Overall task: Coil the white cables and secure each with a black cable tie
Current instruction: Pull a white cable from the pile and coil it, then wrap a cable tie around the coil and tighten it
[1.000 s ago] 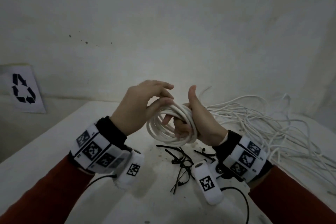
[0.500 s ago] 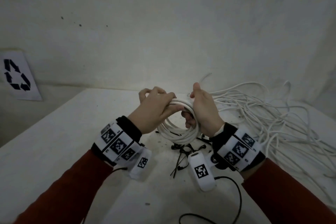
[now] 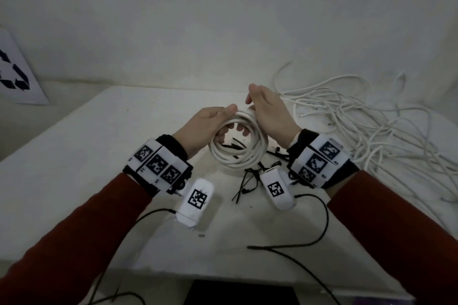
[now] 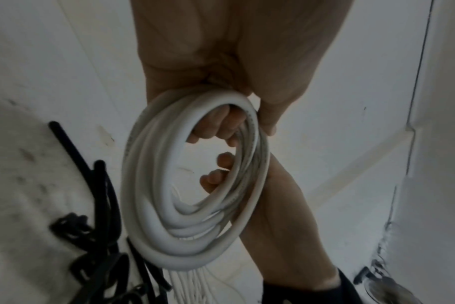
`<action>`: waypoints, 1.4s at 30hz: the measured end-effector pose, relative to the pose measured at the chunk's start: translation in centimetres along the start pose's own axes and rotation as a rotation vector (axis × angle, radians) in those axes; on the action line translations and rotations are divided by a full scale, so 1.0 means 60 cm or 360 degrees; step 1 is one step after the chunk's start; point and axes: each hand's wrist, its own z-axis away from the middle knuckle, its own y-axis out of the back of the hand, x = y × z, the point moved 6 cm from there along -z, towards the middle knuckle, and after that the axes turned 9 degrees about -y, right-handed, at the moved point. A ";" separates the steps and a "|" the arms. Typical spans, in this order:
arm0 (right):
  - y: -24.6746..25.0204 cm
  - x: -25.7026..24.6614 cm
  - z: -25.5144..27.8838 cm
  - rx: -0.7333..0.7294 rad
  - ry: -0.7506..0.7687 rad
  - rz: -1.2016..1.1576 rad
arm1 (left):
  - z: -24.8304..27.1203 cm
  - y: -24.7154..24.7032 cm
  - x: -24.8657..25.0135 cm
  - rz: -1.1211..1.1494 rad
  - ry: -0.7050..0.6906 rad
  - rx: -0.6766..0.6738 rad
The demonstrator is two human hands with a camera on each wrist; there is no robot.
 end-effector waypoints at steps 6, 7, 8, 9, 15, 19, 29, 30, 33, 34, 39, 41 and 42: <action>0.023 0.041 0.018 -0.0228 -0.0058 0.0589 | 0.006 0.088 -0.031 -0.0002 0.0115 0.0387; 0.021 0.040 0.028 -0.0338 0.0049 0.0813 | 0.006 0.104 -0.033 0.0031 0.0126 0.0452; 0.011 0.038 0.040 -0.0500 0.0190 0.1038 | 0.005 0.118 -0.036 0.0069 0.0132 0.0504; -0.004 0.037 0.056 -0.0698 0.0339 0.1229 | 0.004 0.129 -0.039 0.0112 0.0139 0.0541; -0.093 0.062 0.103 -0.1280 0.0633 0.1893 | -0.006 0.152 -0.053 0.0300 0.0255 0.0679; -0.105 0.054 0.085 -0.1239 0.0697 0.1839 | -0.008 0.145 -0.056 0.0360 0.0286 0.0706; 0.025 -0.002 0.014 -0.0728 0.0181 0.0328 | -0.028 0.124 -0.060 0.0361 0.0320 0.0670; 0.034 0.003 0.008 -0.0671 0.0140 0.0206 | -0.032 0.121 -0.059 0.0359 0.0318 0.0664; 0.051 0.026 -0.008 -0.0503 0.0002 0.0000 | -0.042 0.108 -0.055 0.0329 0.0287 0.0635; 0.055 0.035 -0.015 -0.0437 -0.0007 0.0016 | -0.046 0.103 -0.053 0.0307 0.0270 0.0629; 0.061 0.044 -0.026 -0.0067 0.0367 0.0570 | -0.065 0.088 -0.040 0.0219 0.0168 0.0672; 0.056 0.043 -0.028 -0.0062 0.0492 0.0625 | -0.074 0.083 -0.036 0.0199 0.0141 0.0682; 0.053 0.047 -0.031 -0.0094 0.0480 0.0619 | -0.078 0.080 -0.034 0.0194 0.0132 0.0686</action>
